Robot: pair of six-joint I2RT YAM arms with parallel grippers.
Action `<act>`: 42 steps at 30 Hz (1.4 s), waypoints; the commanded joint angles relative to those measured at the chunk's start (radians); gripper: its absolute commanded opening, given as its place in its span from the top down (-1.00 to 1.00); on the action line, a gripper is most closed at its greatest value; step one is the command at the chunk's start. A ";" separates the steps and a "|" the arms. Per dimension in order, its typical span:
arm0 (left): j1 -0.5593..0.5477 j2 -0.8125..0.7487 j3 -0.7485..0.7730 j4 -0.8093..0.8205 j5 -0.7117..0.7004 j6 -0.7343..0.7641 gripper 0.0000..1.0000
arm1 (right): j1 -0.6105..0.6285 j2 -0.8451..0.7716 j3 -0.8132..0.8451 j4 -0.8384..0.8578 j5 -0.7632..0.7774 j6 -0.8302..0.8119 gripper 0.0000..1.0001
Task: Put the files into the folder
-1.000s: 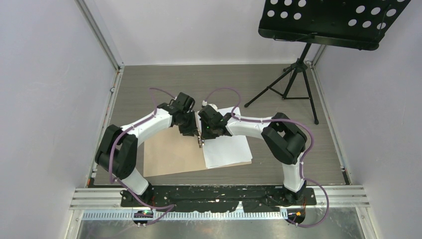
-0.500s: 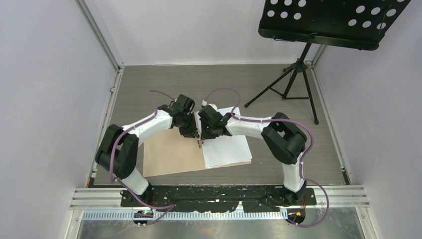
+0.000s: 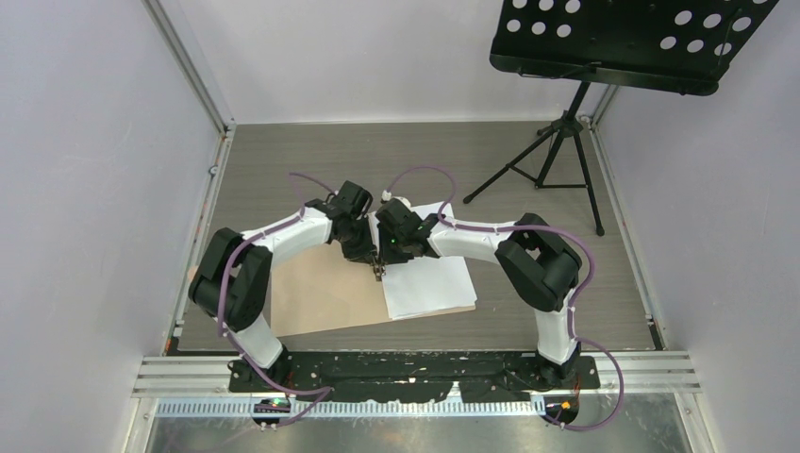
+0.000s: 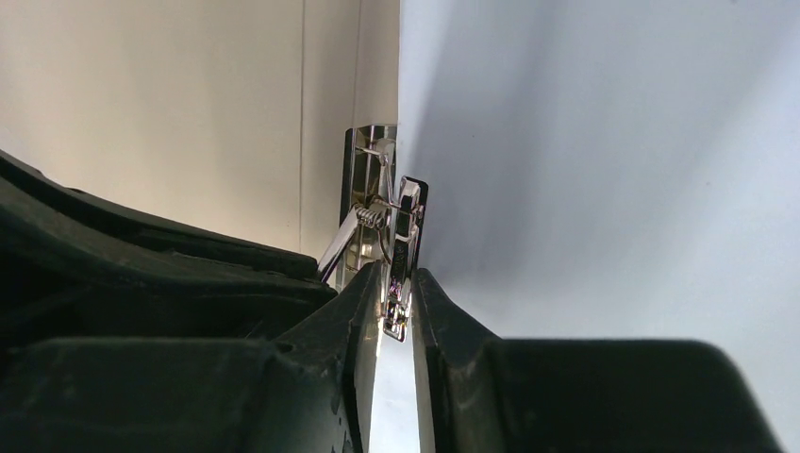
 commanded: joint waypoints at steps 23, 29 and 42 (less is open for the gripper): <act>-0.007 0.062 -0.008 -0.015 -0.045 -0.014 1.00 | -0.025 -0.215 -0.131 0.116 -0.092 0.099 0.53; -0.007 0.061 0.004 -0.018 -0.033 -0.010 1.00 | -0.019 -0.187 -0.116 0.108 -0.090 0.099 0.60; -0.007 0.074 0.020 -0.025 -0.028 -0.009 1.00 | 0.043 -0.291 -0.253 0.220 -0.094 0.195 0.60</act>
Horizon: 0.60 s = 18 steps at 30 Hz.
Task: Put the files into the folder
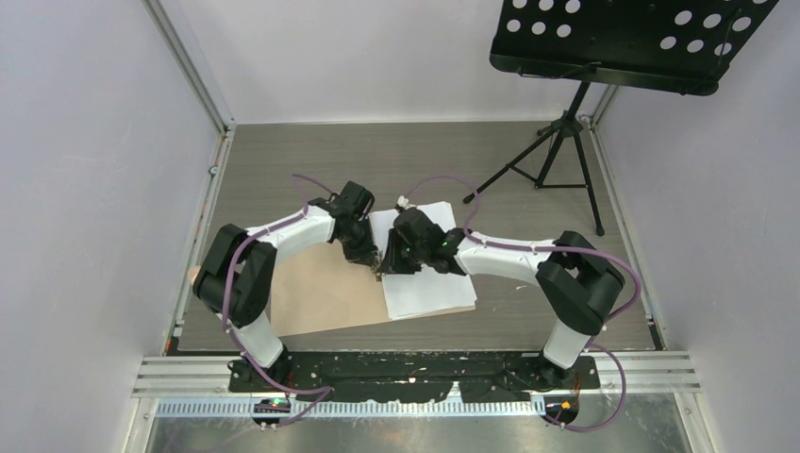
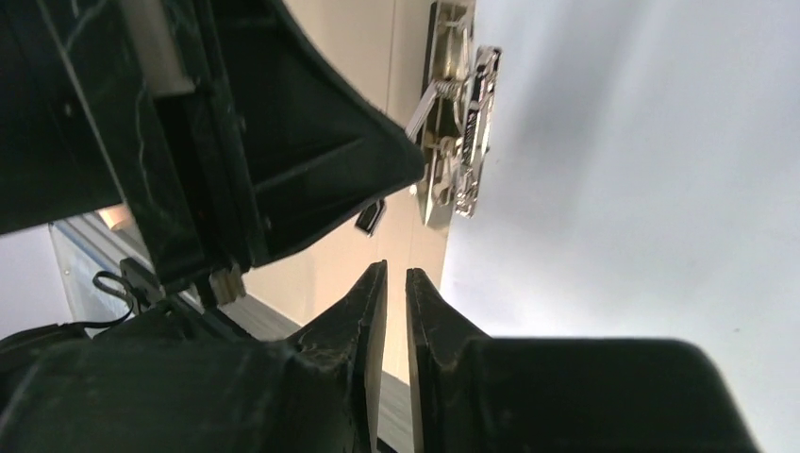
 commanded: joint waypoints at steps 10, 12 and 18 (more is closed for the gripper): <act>-0.003 0.045 -0.008 0.008 -0.023 0.014 1.00 | 0.041 -0.021 -0.126 0.289 0.017 0.256 0.55; -0.003 0.045 -0.007 0.008 -0.022 0.014 1.00 | 0.041 -0.019 -0.132 0.307 0.035 0.277 0.55; -0.002 0.043 -0.007 0.008 -0.018 0.016 1.00 | 0.032 0.016 -0.130 0.328 0.058 0.329 0.55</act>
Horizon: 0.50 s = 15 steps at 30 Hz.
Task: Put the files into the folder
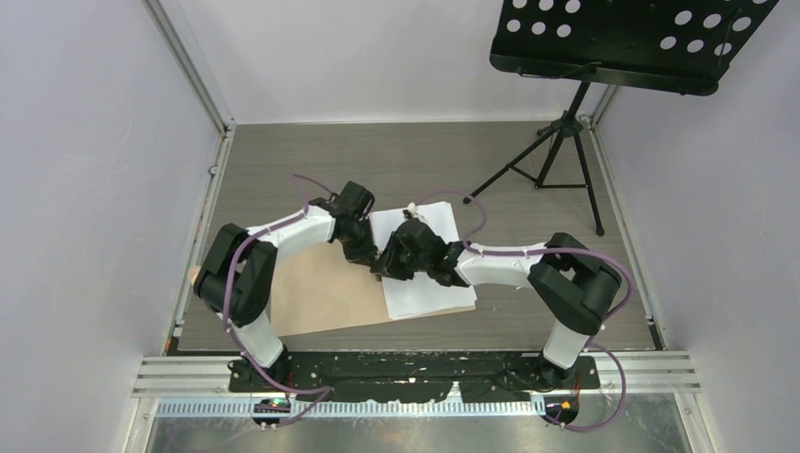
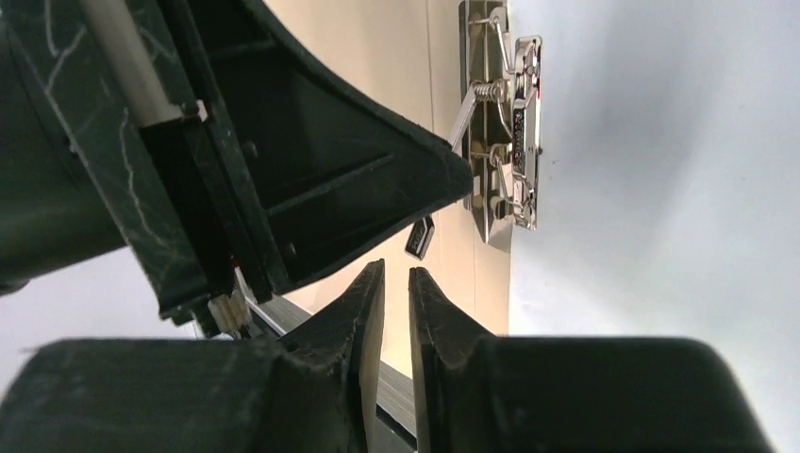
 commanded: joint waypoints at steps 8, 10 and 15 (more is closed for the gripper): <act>-0.002 0.035 -0.011 0.009 -0.025 0.021 1.00 | -0.010 0.059 0.016 0.058 0.045 0.088 0.56; -0.003 0.034 -0.013 0.009 -0.025 0.022 1.00 | -0.015 0.061 0.010 0.060 0.047 0.093 0.56; -0.003 0.034 -0.018 0.012 -0.024 0.022 1.00 | -0.019 0.073 0.014 0.058 0.047 0.099 0.57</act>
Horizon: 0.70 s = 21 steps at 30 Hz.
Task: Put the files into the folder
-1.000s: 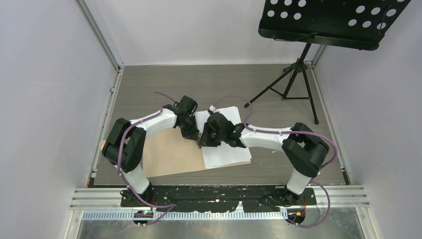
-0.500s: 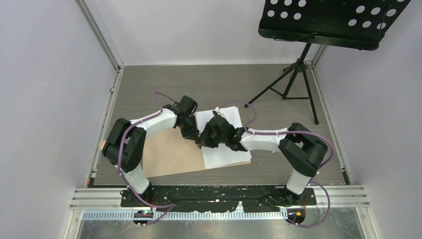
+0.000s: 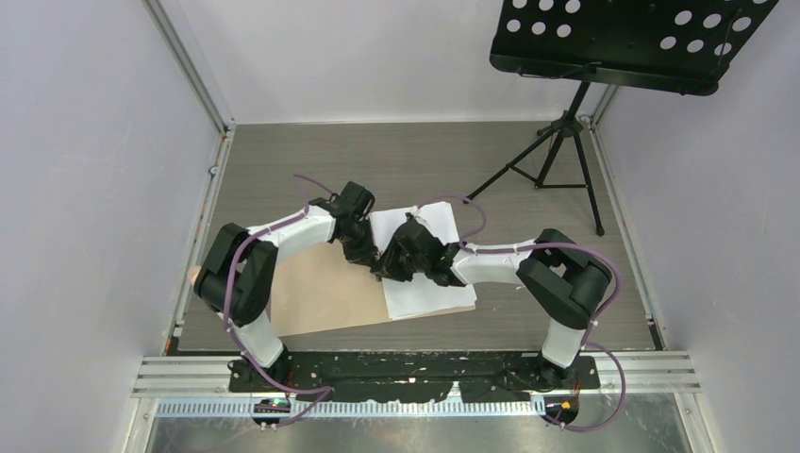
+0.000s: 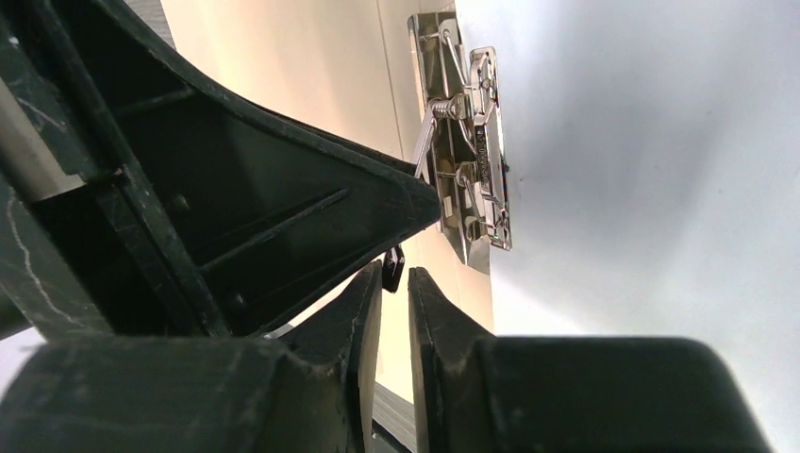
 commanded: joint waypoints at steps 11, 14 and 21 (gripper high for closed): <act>-0.001 0.026 -0.014 0.013 -0.028 0.023 0.91 | -0.006 0.041 0.028 -0.050 0.091 -0.011 0.71; -0.003 0.026 -0.010 0.014 -0.028 0.030 0.83 | -0.006 0.050 0.031 -0.063 0.096 -0.023 0.74; -0.002 0.013 0.037 -0.020 -0.036 0.066 0.50 | -0.006 0.050 0.025 -0.094 0.112 -0.039 0.89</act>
